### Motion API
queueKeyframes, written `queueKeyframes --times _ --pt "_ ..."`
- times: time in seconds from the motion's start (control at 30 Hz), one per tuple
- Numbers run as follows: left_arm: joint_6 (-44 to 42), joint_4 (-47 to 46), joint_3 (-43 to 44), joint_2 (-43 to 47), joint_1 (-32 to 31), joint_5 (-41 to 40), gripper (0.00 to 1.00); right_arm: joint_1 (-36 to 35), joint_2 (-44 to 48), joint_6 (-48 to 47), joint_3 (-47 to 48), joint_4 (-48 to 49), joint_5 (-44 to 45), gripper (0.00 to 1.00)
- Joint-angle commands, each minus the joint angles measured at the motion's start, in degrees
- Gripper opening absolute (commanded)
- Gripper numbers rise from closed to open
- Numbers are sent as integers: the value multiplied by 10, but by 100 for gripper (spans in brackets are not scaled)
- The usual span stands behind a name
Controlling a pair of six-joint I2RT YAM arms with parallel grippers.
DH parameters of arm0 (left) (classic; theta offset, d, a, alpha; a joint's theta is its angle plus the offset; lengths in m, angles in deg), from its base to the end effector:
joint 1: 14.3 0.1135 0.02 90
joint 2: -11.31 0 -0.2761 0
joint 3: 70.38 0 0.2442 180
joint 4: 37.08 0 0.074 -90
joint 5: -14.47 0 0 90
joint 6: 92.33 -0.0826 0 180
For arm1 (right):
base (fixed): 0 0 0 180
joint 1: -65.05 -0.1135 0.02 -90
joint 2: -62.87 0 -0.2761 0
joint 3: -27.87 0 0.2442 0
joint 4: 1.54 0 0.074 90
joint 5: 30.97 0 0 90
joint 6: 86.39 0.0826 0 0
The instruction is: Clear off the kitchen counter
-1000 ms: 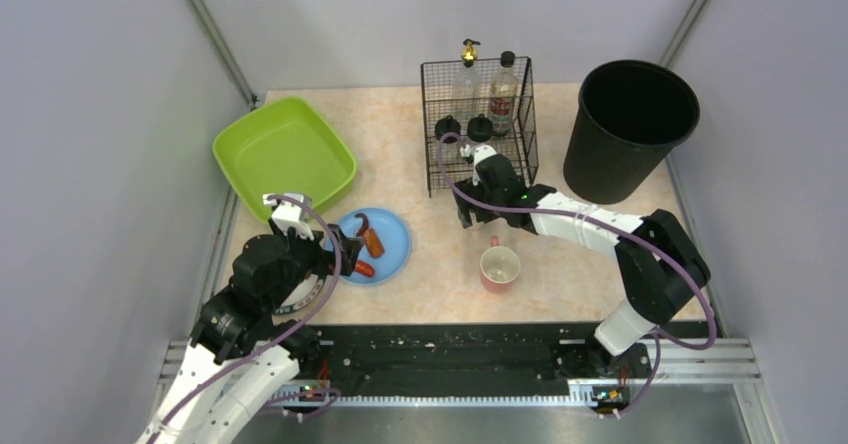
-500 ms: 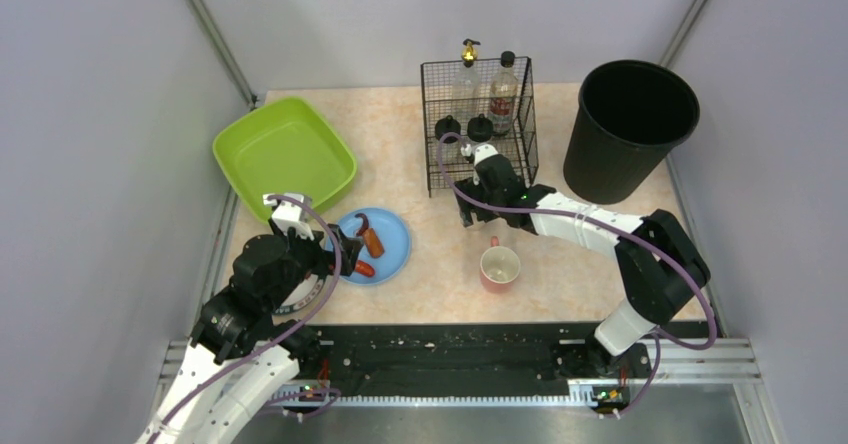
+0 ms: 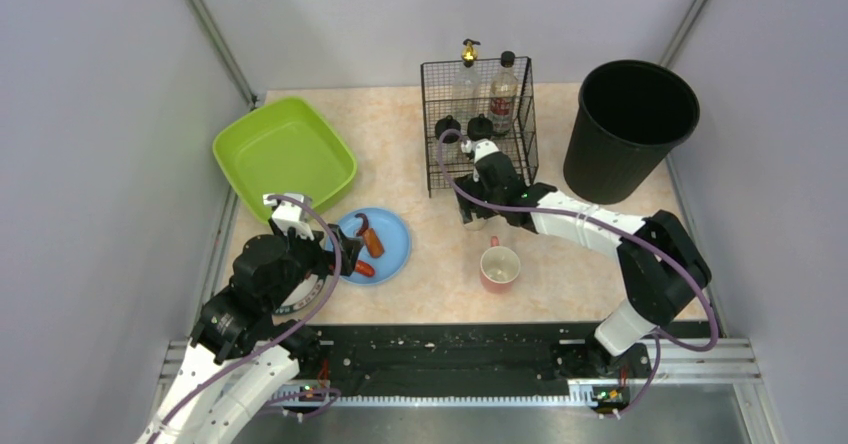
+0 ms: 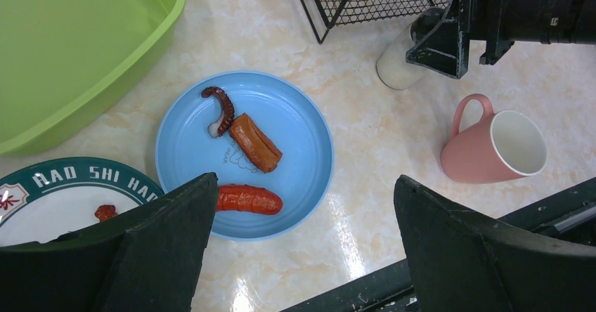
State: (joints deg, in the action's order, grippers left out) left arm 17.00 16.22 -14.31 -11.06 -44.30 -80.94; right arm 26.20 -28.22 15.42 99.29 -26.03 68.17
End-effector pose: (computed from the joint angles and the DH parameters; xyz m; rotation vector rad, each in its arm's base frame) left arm 0.1035 -0.0508 0.3017 0.1160 1.9384 -0.4880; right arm 0.2939 0.2199 0.1990 -0.4706 2.2956 0.2545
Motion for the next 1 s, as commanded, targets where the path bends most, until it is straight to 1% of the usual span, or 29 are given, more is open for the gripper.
queueKeyframes --times 0.0,0.23,0.4,0.57,0.6,0.63,0.7,0.77,0.93,0.97 --pt "-6 -20 1 3 1 2 99 -7 27 5 34 17 7 79" --pt "-6 -20 0 5 1 3 99 -8 20 5 40 15 4 77" --pt "-6 -20 0 6 1 2 99 -9 20 6 38 16 1 69" --pt "-6 -20 0 7 0 1 99 -10 20 4 40 14 0 52" --pt "-6 -20 0 7 0 1 99 -10 22 4 40 13 1 48" --pt "-6 -20 1 7 0 1 99 -11 23 4 41 12 2 42" --pt "-6 -20 0 7 1 2 99 -14 33 5 42 14 4 34" --pt "-6 -19 0 7 1 1 99 -16 45 4 44 15 6 28" --pt "-6 -20 1 6 0 0 99 -18 83 4 64 6 11 18" --pt "-6 -20 0 5 0 1 99 -18 91 4 69 4 10 15"
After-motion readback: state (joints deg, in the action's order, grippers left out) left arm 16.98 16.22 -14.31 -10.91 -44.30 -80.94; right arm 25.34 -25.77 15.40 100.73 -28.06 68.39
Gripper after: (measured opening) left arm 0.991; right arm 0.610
